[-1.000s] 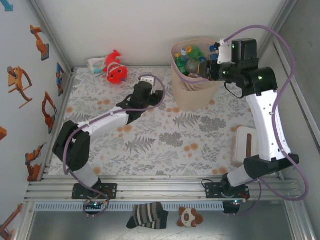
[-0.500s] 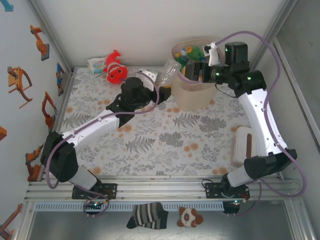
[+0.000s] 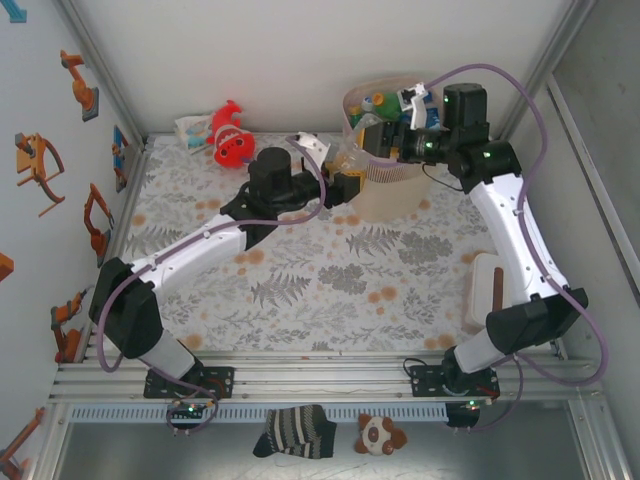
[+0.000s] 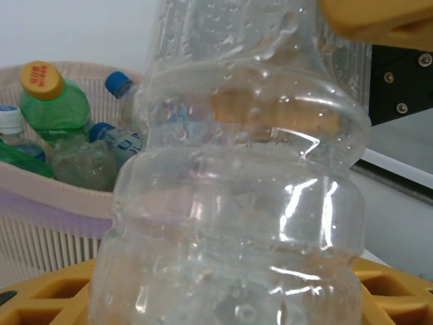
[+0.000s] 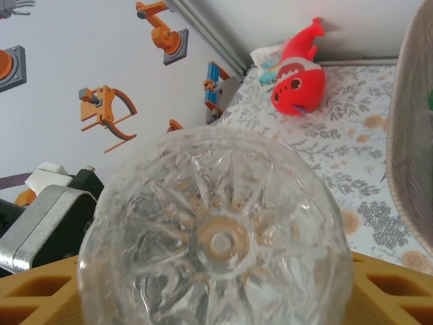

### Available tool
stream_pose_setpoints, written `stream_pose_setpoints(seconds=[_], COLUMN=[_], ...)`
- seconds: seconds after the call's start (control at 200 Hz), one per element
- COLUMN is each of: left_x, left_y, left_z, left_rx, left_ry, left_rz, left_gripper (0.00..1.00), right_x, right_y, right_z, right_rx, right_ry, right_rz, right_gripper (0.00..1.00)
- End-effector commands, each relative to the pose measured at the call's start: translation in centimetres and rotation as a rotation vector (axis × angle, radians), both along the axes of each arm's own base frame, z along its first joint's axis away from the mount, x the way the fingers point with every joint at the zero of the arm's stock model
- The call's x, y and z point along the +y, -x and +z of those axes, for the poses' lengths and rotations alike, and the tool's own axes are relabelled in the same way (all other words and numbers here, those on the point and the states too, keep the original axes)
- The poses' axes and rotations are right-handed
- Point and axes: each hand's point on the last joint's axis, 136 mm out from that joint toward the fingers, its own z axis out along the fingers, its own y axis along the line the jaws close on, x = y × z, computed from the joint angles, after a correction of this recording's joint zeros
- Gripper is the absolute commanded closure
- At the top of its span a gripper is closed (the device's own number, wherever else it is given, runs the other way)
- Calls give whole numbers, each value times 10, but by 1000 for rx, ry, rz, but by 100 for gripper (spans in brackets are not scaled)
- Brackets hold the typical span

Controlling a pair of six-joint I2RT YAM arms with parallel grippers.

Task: Put the plastic bottles in the bin

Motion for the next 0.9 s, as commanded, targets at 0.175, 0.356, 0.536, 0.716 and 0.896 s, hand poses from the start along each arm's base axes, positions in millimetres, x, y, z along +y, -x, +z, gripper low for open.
stream_pose_setpoints(seconds=[0.175,0.356,0.536,0.716,0.896], left_x=[-10,-7,2,24,52], left_y=[8,10,9,6,11], left_z=[20,23,26,31,29], left_rx=[-33,-40,-56,-100,-128], left_ry=[49,50,52,30,-13], left_rz=[-55,-46,-10,87,166], left_gripper=[52,44,28,20,19], right_x=[4,-1,-6,-22,-43], right_y=[0,-4,-8,-22,-43], right_z=[10,11,17,26,38], right_rx=[-20,-37,-73,-100,-108], right_ry=[-31,-6,12,48,40], right_rz=[4,-38,-75,-196,-298], right_gripper=[45,54,57,57,59])
